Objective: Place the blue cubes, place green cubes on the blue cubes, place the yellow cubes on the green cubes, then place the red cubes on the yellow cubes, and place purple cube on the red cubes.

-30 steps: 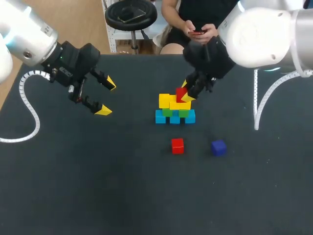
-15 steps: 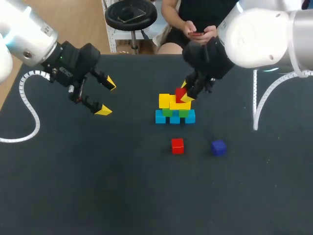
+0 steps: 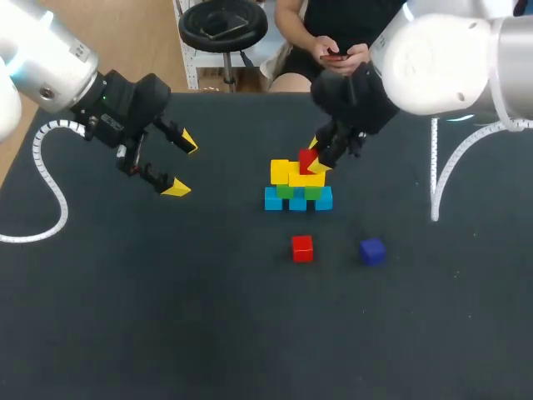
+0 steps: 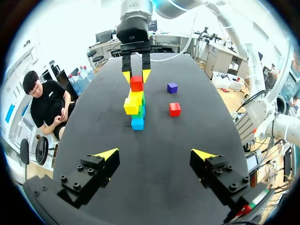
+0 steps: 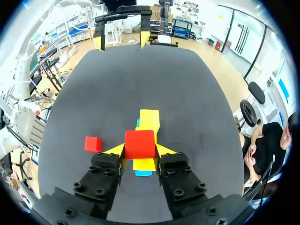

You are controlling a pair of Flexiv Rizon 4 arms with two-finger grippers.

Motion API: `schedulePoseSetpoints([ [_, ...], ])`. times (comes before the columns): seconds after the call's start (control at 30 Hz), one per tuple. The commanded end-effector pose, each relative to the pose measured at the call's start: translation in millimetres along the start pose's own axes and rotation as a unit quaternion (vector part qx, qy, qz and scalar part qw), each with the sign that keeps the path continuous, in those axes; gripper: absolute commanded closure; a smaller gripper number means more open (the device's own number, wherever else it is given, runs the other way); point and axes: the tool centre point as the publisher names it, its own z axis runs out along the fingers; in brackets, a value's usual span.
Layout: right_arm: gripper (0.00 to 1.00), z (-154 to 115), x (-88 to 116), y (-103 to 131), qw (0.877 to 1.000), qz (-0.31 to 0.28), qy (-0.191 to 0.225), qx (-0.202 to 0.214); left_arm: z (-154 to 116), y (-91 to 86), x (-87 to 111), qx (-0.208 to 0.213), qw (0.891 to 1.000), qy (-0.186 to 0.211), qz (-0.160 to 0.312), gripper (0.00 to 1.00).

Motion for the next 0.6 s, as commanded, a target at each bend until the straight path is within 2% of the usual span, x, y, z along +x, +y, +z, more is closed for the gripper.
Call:
schedulePoseSetpoints([
  [0.03,0.83,0.5,1.0,-2.2,1.0,0.0,-0.001,-0.002,0.0,-0.3,1.3,0.0,1.0,-0.002,0.002,0.0],
  [0.1,0.86,0.4,1.1,-2.4,1.0,0.0,-0.002,-0.002,0.0,-0.3,1.3,0.0,1.0,-0.002,0.002,0.0],
  [0.2,0.84,0.2,1.2,-2.2,1.0,0.0,-0.002,-0.001,0.0,-0.3,1.3,0.0,1.0,-0.002,0.002,0.0],
  [0.4,0.71,0.5,1.3,-2.5,1.0,-0.001,-0.002,-0.003,0.0,-0.3,1.3,0.0,1.0,-0.002,0.002,0.0],
  [0.6,0.65,1.3,0.9,-2.8,1.0,-0.001,-0.002,-0.004,0.0,-0.3,1.3,0.0,1.0,-0.002,0.002,0.0],
])
